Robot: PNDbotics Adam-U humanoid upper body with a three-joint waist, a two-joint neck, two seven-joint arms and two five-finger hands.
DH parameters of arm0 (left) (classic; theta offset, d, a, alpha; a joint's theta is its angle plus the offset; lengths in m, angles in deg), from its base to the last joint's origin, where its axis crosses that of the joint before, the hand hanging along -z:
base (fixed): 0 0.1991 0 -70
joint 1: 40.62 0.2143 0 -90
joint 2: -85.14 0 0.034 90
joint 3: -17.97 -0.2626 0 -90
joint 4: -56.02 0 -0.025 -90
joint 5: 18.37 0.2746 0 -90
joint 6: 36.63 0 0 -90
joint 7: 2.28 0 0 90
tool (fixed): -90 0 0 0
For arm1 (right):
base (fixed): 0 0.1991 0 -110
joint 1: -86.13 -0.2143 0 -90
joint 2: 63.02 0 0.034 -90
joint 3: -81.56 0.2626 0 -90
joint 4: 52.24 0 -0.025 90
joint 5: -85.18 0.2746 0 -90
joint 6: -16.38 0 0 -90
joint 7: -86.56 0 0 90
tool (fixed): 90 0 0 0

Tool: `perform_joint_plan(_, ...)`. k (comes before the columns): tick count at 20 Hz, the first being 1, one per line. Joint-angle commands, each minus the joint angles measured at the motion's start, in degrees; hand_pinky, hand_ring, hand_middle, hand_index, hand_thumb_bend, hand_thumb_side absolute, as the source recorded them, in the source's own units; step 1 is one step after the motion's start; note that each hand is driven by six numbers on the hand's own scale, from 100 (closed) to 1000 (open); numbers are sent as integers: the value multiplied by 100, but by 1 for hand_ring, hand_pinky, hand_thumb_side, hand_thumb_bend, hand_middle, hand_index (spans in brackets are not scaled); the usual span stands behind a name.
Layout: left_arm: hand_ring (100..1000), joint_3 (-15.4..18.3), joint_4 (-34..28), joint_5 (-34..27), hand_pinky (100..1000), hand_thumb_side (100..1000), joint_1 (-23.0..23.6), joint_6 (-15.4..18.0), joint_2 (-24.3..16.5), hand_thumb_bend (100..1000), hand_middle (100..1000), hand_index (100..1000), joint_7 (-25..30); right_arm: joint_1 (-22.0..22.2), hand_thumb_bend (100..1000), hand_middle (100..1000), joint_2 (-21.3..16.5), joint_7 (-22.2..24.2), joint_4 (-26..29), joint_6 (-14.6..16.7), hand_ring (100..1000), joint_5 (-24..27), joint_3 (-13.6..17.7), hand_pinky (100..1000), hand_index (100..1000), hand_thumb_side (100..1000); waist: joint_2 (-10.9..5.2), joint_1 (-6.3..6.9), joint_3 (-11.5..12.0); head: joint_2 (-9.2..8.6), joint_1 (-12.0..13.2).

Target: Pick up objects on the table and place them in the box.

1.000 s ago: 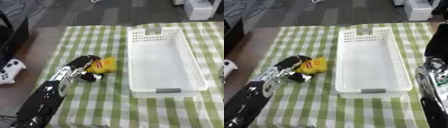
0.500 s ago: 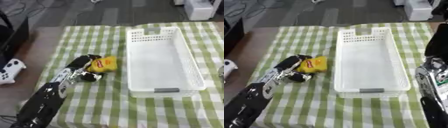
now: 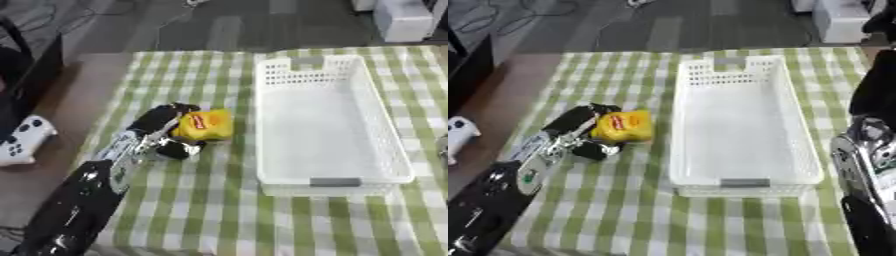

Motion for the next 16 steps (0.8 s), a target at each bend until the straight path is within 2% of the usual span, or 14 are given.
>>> perform_joint_plan(1, 100, 6, -272, -133, 100, 412, -165, -40, -266, 100, 100, 205, -26, -19, 100, 538, -85, -39, 75, 32, 506, -33, 23, 322, 634, 800, -88, -3, 30, -103, 44)
perform_joint_plan(16, 100, 93, -933, -750, 100, 443, -382, -342, -770, 100, 100, 204, 97, 30, 100, 538, -122, -60, 75, 23, 506, -53, 30, 323, 634, 797, -147, 49, 79, -230, 102)
